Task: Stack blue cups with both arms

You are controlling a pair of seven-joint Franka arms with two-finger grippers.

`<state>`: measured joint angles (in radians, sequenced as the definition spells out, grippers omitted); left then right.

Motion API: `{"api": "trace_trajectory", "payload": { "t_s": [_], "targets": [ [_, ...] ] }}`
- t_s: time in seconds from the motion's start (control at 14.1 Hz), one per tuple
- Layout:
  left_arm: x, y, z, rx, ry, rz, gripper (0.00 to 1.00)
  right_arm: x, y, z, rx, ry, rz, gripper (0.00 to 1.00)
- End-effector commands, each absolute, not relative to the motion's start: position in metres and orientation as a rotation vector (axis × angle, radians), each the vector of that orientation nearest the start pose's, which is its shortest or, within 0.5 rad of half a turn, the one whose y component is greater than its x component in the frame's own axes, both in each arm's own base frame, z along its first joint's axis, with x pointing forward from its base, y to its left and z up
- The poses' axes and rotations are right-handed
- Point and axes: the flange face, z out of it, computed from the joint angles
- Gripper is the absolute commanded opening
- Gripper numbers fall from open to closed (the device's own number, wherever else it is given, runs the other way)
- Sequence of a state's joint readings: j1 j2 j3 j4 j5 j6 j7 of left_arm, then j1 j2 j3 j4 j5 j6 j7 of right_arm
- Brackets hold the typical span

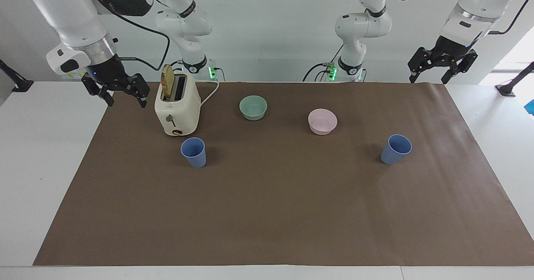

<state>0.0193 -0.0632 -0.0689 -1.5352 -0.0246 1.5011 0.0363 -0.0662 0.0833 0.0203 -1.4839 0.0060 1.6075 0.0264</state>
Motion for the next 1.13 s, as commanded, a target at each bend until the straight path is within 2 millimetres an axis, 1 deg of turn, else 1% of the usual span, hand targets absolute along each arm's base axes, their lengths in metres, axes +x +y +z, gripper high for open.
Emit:
{"api": "trace_trajectory", "payload": {
  "t_s": [0.0,0.14,0.28,0.35,0.43,0.5,0.64,0.71,0.85,0.99,1.06],
  "targets": [
    [0.519,-0.035,0.665,-3.154,0.133,-0.009,1.00,0.580,-0.027,0.623,-3.134,0.089,-0.063,1.00],
    [0.521,-0.037,0.659,-3.178,0.152,0.023,1.00,0.580,-0.027,0.623,-3.134,0.089,-0.063,1.00],
    [0.532,-0.032,0.647,-3.180,0.153,0.022,1.00,0.580,-0.027,0.623,-3.134,0.089,-0.063,1.00],
    [0.539,-0.028,0.642,-3.182,0.147,0.007,1.00,0.580,-0.027,0.623,-3.134,0.089,-0.063,1.00],
    [0.547,-0.017,0.634,-3.184,0.114,-0.003,1.00,0.580,-0.028,0.623,-3.134,0.092,-0.063,1.00],
    [0.557,-0.007,0.621,-3.187,0.088,0.003,1.00,0.580,-0.027,0.623,-3.134,0.089,-0.063,1.00],
    [0.578,0.026,0.595,-3.190,0.068,-0.021,1.00,0.580,-0.028,0.623,-3.134,0.092,-0.063,1.00],
    [0.585,0.038,0.580,-3.187,0.084,-0.040,1.00,0.580,-0.028,0.623,-3.134,0.092,-0.063,1.00],
    [0.590,0.065,0.542,-3.182,0.055,-0.071,1.00,0.580,-0.028,0.623,-3.134,0.092,-0.063,1.00],
    [0.588,0.071,0.508,-3.181,0.040,-0.074,1.00,0.580,-0.027,0.623,-3.134,0.089,-0.063,1.00],
    [0.588,0.070,0.500,-3.181,0.039,-0.071,1.00,0.580,-0.028,0.623,-3.134,0.092,-0.063,1.00]
  ]
}}
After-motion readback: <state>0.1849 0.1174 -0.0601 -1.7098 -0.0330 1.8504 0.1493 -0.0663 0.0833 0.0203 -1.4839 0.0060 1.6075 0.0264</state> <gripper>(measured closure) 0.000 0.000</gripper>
